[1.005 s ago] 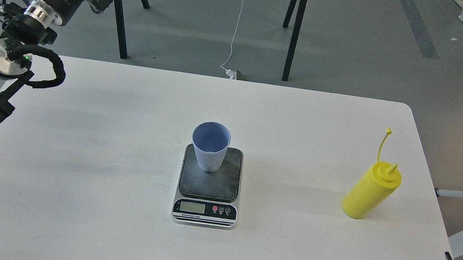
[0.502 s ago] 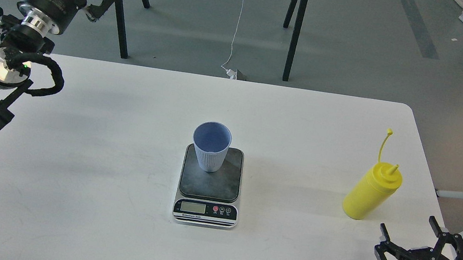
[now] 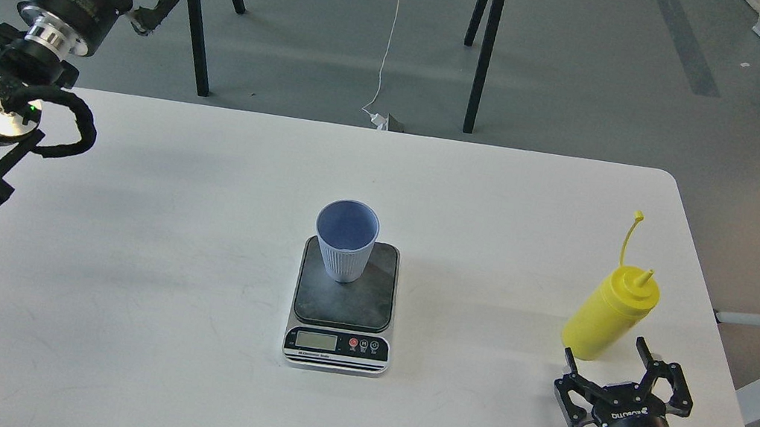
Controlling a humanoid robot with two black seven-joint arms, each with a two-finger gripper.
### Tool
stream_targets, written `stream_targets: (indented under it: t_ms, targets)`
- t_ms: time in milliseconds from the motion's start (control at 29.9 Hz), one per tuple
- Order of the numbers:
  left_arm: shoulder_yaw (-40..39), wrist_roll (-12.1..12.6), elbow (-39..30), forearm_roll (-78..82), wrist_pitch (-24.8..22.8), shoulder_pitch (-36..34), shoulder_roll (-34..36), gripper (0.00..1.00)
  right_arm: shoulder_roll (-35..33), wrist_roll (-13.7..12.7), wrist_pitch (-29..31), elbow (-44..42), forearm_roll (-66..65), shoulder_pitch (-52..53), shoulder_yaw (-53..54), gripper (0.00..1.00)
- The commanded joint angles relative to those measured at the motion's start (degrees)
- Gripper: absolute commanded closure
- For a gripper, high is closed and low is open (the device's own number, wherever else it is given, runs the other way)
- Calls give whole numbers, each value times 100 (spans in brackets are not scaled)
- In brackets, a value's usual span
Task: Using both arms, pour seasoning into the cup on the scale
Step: 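Move the right gripper toward the yellow squeeze bottle and grasp it, then lift the yellow bottle and carry it toward the cup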
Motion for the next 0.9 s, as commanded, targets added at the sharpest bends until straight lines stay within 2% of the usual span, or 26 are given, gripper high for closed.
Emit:
stream_targets:
  t_ms: [0, 335, 603, 703, 770, 871]
  targets:
    - [1, 2, 0, 4, -13, 16, 17, 0, 142, 103, 0, -287, 1, 235, 8, 1]
    - [1, 19, -9, 13, -30, 17, 26, 0, 212, 191, 0, -419, 36, 516, 69, 1]
    - [36, 28, -61, 39, -39, 17, 131, 0, 230, 183, 0, -700, 28, 1008, -1, 9]
    - [28, 28, -61, 39, -39, 17, 166, 0, 239, 183, 0, -946, 19, 1228, -54, 18]
    - [28, 28, -61, 39, -39, 17, 236, 0, 274, 183, 0, -1008, 10, 1281, -54, 28]
    - [10, 28, -61, 39, -48, 17, 325, 0, 274, 183, 0, -1000, 10, 1281, -54, 49]
